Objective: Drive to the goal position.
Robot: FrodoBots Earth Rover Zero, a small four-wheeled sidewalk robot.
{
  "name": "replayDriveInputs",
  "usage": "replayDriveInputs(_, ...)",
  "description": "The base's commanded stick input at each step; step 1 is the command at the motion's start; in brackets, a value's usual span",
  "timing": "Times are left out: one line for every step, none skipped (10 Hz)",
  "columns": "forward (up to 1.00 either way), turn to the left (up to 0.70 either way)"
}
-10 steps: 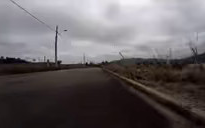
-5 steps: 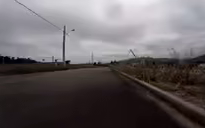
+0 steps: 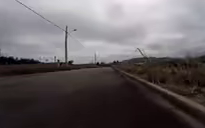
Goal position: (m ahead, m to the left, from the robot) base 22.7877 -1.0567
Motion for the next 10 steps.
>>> replayDriveInputs(0.7,0.0)
replayDriveInputs(0.7,0.0)
replayDriveInputs(0.7,0.0)
replayDriveInputs(0.7,0.0)
replayDriveInputs(0.7,0.0)
replayDriveInputs(0.7,0.0)
replayDriveInputs(0.7,0.0)
replayDriveInputs(0.7,0.0)
replayDriveInputs(0.7,0.0)
replayDriveInputs(0.7,0.0)
